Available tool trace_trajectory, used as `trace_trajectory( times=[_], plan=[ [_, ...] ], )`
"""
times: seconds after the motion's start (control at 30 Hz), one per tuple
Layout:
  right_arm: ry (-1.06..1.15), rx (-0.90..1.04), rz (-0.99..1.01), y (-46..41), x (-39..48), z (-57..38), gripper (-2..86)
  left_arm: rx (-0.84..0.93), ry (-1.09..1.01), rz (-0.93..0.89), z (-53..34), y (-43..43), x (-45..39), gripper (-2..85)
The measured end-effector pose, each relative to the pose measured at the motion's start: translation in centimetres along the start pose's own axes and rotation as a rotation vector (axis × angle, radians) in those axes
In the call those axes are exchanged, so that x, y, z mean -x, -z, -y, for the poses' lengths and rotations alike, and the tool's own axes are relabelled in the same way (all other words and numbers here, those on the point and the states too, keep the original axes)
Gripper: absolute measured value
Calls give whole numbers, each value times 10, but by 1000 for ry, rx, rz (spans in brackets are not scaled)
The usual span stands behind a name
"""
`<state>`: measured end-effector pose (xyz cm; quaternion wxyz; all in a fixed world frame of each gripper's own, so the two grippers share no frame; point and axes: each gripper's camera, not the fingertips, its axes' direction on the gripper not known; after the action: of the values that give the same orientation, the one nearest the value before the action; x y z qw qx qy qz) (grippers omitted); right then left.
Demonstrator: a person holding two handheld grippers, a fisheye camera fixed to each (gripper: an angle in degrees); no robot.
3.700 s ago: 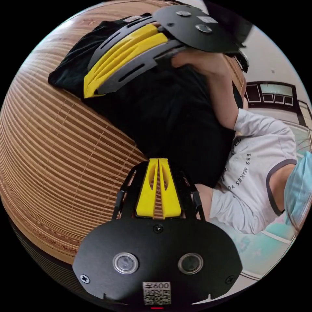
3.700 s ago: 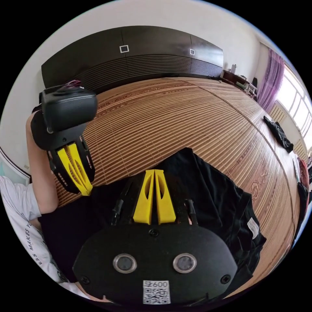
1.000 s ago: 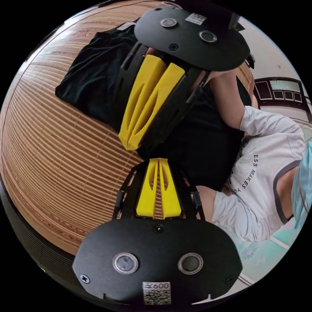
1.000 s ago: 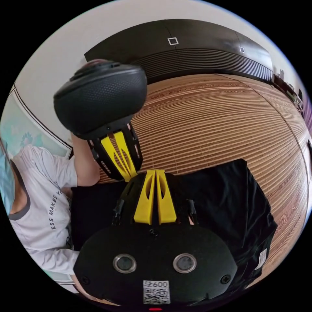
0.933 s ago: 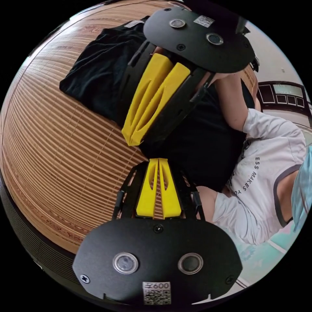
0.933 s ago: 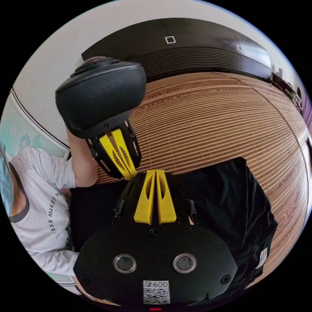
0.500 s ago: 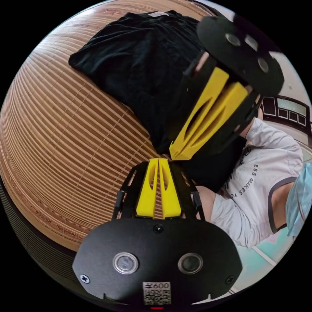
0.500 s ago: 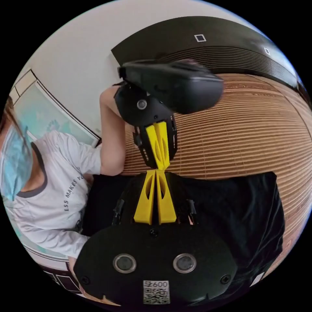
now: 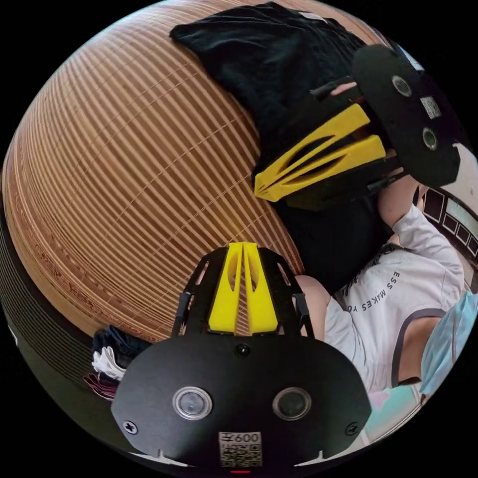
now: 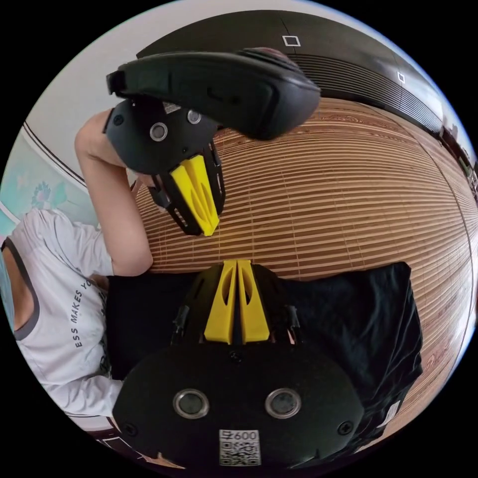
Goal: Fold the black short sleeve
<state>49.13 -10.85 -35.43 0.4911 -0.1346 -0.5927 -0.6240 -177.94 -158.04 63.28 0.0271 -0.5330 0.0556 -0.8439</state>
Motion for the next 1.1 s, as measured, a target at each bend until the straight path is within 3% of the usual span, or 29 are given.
trace_trajectory(
  times=[0.23,0.4,0.57,0.63,0.83,0.93,1.1],
  plan=[
    [34,8,84,10,11,34,-9,-11,15,12,-5,-12,-18,0],
    [-11,-168,139,68,-5,35,-8,-124,75,143,-32,-1,-28,0],
    [-433,-305,-78,109,-75,32,-8,-540,20,195,-76,51,-54,1],
    [-595,-345,-211,116,-94,30,-7,-571,-40,122,-72,53,-66,1],
    [-760,-313,-332,131,-120,43,14,-276,-358,88,-44,-5,-139,2],
    [-797,-299,-366,145,-121,51,63,-242,-330,115,-45,-14,-149,2],
    [-897,-277,-395,154,-135,55,45,-244,-295,58,-58,-19,-154,2]
  ],
)
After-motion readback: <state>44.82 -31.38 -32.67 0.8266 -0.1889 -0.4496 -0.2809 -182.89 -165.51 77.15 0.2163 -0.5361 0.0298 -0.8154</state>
